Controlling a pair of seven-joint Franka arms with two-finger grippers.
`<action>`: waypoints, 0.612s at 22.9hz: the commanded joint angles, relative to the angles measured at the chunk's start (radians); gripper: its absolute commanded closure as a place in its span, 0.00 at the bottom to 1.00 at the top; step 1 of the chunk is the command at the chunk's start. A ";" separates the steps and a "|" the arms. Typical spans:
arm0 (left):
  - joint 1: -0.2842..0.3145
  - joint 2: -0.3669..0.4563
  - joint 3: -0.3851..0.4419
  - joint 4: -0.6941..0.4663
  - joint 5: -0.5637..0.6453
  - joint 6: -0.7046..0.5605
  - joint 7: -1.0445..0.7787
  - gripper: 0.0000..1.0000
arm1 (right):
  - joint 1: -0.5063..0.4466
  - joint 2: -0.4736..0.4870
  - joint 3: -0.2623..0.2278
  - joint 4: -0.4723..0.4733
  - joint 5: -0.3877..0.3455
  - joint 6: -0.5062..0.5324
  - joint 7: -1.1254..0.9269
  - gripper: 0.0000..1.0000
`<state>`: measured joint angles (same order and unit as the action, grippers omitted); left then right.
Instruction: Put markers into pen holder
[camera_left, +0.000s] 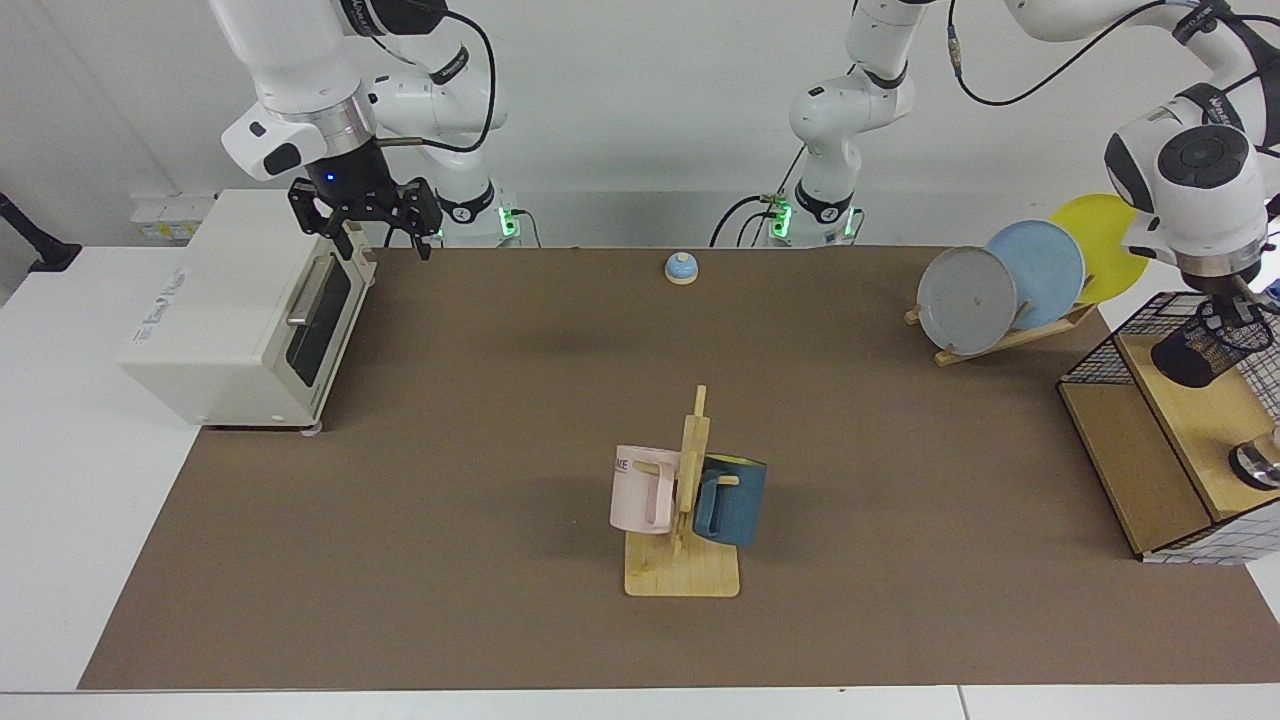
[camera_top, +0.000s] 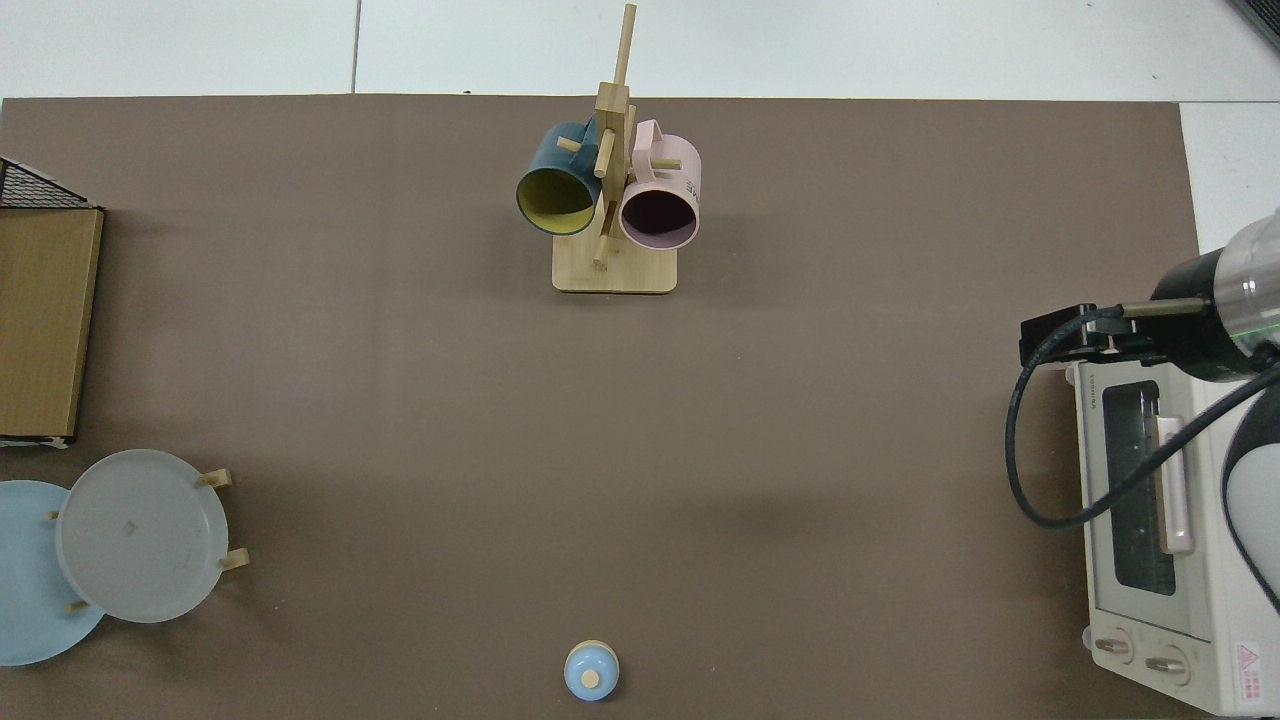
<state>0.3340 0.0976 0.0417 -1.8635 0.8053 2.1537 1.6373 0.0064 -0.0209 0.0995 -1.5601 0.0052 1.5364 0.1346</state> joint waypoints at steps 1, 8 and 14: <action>0.019 0.007 -0.005 -0.003 -0.012 0.037 0.015 0.44 | -0.006 -0.002 0.006 -0.005 0.007 0.019 0.014 0.00; 0.017 0.027 -0.005 0.032 -0.011 0.034 0.016 0.23 | -0.006 -0.002 0.006 -0.005 0.007 0.019 0.014 0.00; 0.016 0.059 0.004 0.130 -0.015 0.026 0.091 0.21 | -0.006 -0.002 0.006 -0.005 0.006 0.019 0.014 0.00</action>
<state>0.3353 0.1170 0.0447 -1.8234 0.8052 2.1728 1.6712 0.0064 -0.0209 0.0995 -1.5601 0.0052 1.5364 0.1346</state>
